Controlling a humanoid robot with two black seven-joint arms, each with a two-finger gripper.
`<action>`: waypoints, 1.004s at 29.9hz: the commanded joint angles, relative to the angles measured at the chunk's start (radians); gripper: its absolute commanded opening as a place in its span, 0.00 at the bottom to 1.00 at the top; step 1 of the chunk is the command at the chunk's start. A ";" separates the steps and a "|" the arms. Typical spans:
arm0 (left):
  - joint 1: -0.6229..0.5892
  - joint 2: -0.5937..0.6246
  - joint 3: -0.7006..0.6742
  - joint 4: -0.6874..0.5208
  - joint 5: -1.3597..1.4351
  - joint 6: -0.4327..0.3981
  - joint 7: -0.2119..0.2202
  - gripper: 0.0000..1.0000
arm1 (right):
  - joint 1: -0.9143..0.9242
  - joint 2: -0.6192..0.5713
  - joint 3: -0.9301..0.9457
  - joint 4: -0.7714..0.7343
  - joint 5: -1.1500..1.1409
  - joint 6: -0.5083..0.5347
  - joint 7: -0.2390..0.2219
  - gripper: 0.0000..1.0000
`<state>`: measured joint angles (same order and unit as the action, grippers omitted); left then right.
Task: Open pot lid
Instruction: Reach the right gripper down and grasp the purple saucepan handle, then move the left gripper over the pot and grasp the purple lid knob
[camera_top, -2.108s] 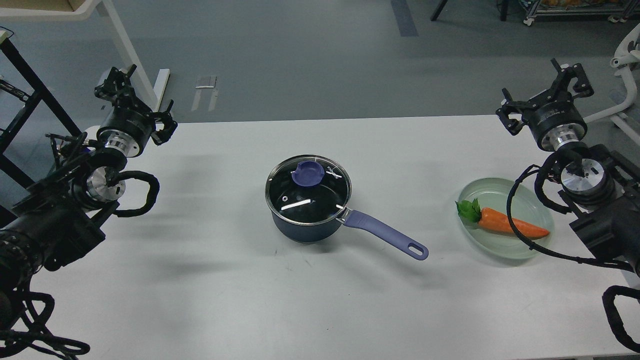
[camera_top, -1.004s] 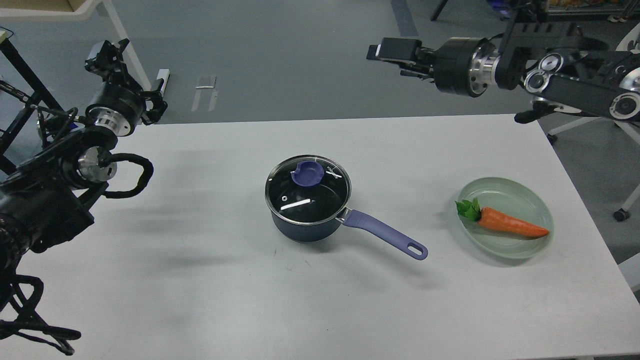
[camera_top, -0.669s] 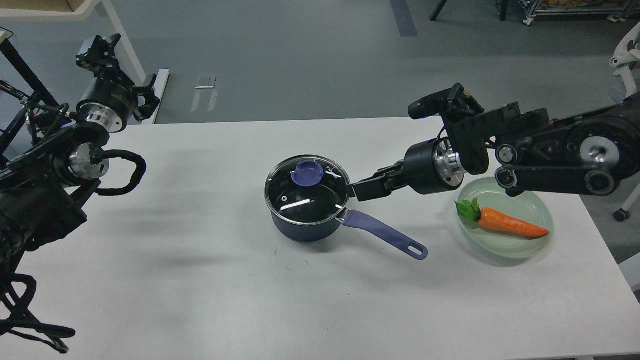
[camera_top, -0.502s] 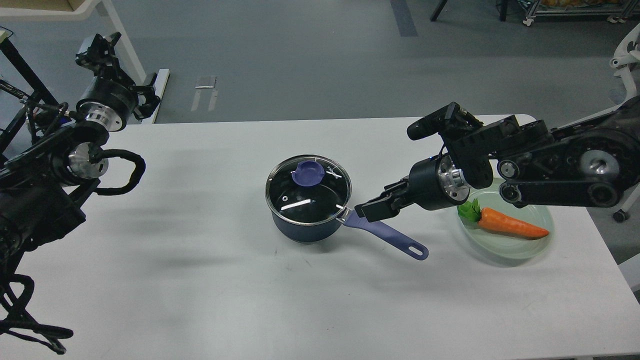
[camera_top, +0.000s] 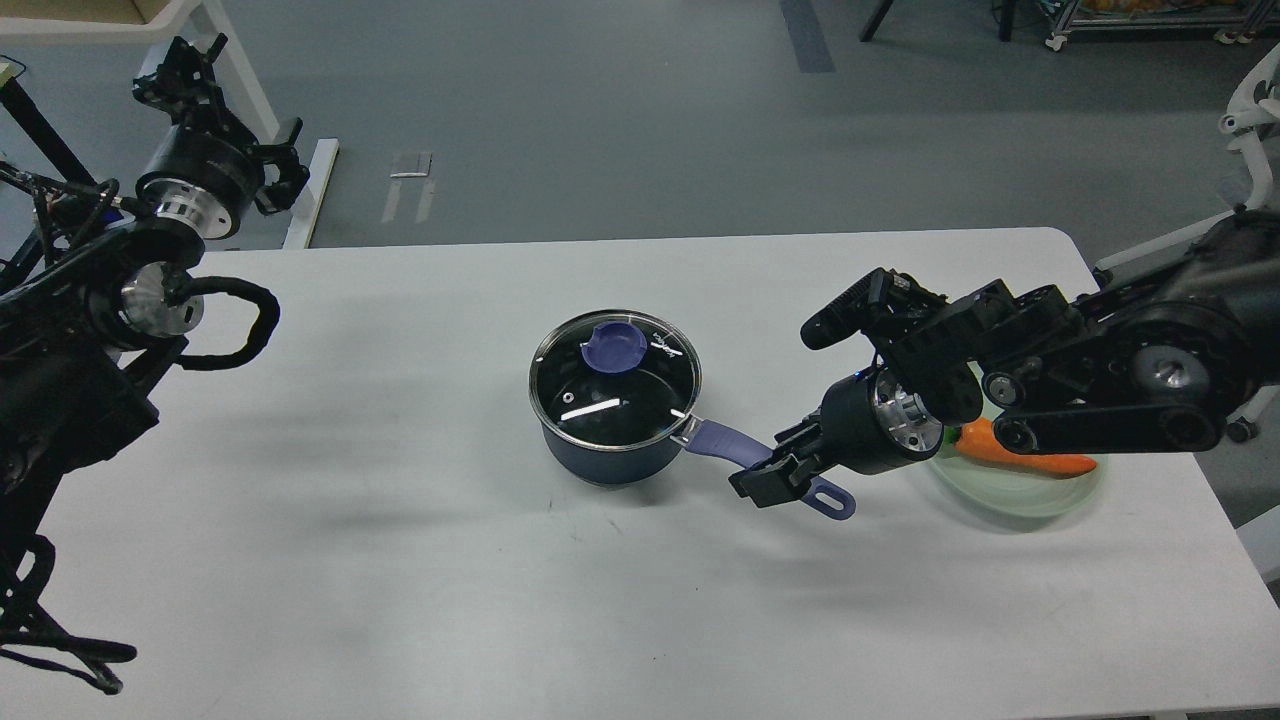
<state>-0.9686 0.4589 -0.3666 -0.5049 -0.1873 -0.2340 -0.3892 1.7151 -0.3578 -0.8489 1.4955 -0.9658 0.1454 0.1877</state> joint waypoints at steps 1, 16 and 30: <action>-0.002 0.003 0.000 0.000 0.000 -0.002 0.000 0.99 | 0.000 0.013 -0.028 -0.001 0.001 0.000 -0.004 0.61; -0.004 0.023 0.002 -0.014 0.005 -0.027 0.000 0.99 | 0.029 0.046 -0.029 -0.004 0.001 0.006 -0.001 0.37; -0.045 0.012 0.000 -0.165 0.379 -0.007 -0.007 0.99 | 0.023 0.056 -0.025 -0.009 0.010 0.006 -0.001 0.24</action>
<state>-0.9925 0.4730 -0.3666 -0.6305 0.0924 -0.2489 -0.3945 1.7367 -0.3024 -0.8761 1.4866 -0.9608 0.1520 0.1871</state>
